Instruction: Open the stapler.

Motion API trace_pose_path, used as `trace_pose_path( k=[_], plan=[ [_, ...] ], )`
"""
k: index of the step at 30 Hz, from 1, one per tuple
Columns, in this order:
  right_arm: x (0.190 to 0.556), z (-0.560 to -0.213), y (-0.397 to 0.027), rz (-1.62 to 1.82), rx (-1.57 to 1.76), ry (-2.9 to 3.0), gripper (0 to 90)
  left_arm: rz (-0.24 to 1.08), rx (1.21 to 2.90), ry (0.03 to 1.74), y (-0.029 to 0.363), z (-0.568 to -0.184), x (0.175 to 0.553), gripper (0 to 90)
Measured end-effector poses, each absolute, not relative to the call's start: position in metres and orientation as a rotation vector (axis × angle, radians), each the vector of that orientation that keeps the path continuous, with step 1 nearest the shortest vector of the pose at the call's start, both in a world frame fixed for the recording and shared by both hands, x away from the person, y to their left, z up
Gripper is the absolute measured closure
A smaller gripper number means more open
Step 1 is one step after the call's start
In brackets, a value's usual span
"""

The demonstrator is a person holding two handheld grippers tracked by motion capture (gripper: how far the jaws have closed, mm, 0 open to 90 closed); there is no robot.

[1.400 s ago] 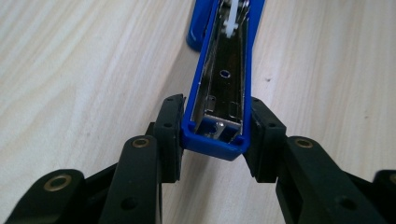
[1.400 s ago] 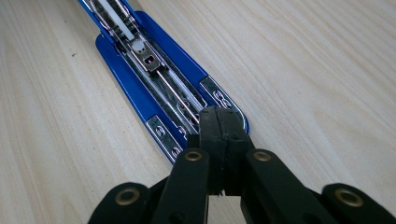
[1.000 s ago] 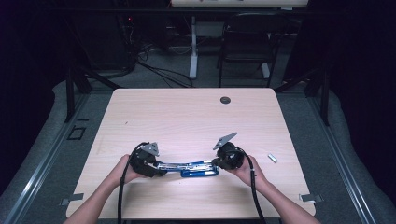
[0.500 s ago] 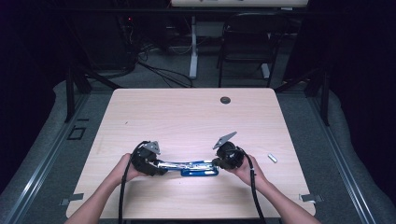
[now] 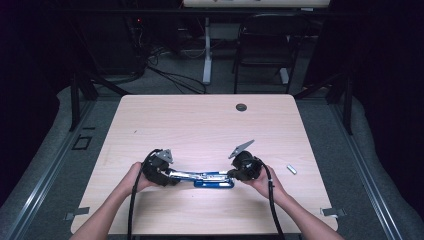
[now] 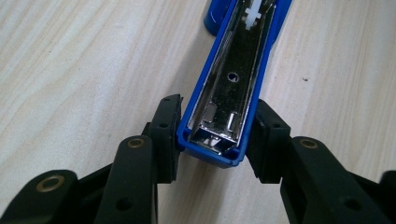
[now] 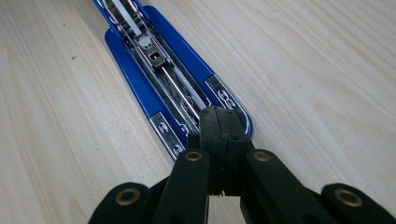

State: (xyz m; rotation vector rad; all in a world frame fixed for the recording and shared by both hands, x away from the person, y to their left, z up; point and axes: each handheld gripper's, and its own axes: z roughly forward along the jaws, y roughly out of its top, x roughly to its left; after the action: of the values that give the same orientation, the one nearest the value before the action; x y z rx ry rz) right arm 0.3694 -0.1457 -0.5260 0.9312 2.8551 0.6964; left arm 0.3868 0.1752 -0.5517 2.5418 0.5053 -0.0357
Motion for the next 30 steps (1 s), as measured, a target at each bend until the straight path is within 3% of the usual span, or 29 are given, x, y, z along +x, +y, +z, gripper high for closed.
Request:
trace_pose_path(
  k=[22,27,29,30],
  plan=[
    [0.369,-0.526,-0.145,0.703,0.934,2.863,90.0,-0.054,2.558,0.493,0.174,-0.556,0.39,60.6],
    [0.368,-0.522,-0.147,0.722,0.908,2.877,86.2,-0.047,2.558,0.487,0.175,-0.555,0.389,60.6],
    [0.369,-0.509,-0.15,0.547,0.865,2.923,79.9,-0.05,2.556,0.484,0.176,-0.554,0.39,60.7],
    [0.367,-0.512,-0.148,0.641,0.867,2.914,77.6,-0.049,2.558,0.483,0.176,-0.554,0.389,60.8]
  ],
)
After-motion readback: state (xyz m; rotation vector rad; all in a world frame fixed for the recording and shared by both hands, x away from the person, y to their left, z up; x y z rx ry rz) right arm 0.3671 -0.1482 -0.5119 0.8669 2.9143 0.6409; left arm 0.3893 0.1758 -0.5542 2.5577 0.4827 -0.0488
